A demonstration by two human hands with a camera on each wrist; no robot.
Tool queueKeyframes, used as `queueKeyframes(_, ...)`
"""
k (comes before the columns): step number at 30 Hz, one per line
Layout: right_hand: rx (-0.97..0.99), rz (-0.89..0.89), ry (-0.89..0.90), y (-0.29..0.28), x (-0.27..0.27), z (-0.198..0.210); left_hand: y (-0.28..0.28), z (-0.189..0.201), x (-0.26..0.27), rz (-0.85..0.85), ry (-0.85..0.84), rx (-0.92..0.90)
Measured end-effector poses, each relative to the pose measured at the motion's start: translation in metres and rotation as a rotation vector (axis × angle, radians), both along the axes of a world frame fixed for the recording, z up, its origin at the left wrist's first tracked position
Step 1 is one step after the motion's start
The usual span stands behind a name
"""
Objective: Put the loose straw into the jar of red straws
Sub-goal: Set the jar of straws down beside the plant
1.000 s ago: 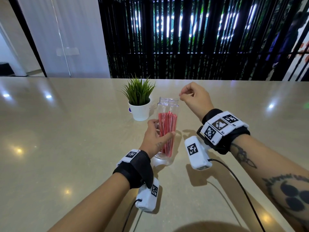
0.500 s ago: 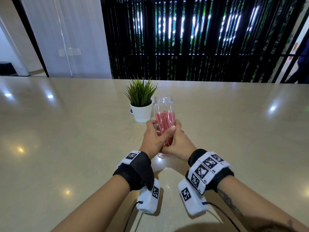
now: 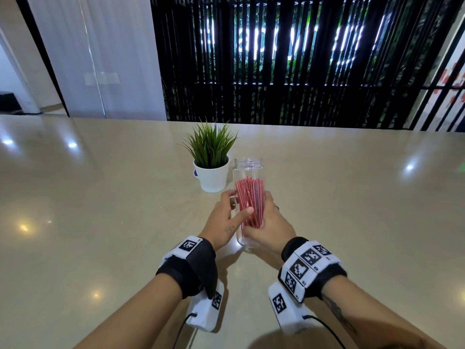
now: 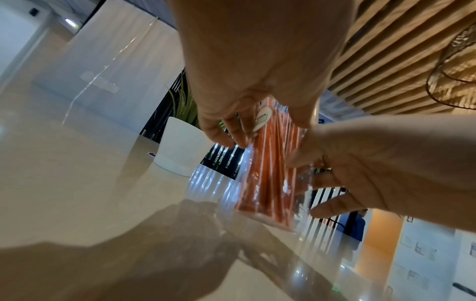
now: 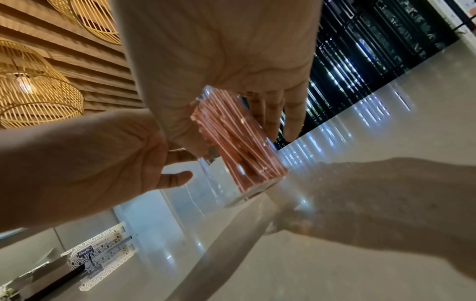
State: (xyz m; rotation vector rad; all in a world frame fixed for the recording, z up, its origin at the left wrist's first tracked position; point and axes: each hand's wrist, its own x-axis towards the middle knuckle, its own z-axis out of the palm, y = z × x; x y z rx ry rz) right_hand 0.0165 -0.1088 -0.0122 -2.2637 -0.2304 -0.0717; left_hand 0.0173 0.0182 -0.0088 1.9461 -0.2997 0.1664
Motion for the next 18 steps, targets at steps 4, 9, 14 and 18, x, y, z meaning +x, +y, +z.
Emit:
queueKeyframes(4,0.004,-0.052,-0.02,0.002,0.031,0.007,-0.007,0.011,0.028,0.02,-0.039,0.02)
queueKeyframes(9,-0.012,-0.141,-0.111,0.007,0.071,0.012,-0.012,0.014,0.072,0.063,-0.104,0.06)
queueKeyframes(14,-0.168,-0.155,-0.103,0.011,0.102,0.015,-0.008,0.012,0.102,0.113,-0.118,0.069)
queueKeyframes(18,-0.166,-0.15,-0.077,0.017,0.114,0.01,-0.004,0.009,0.111,0.1,-0.144,0.084)
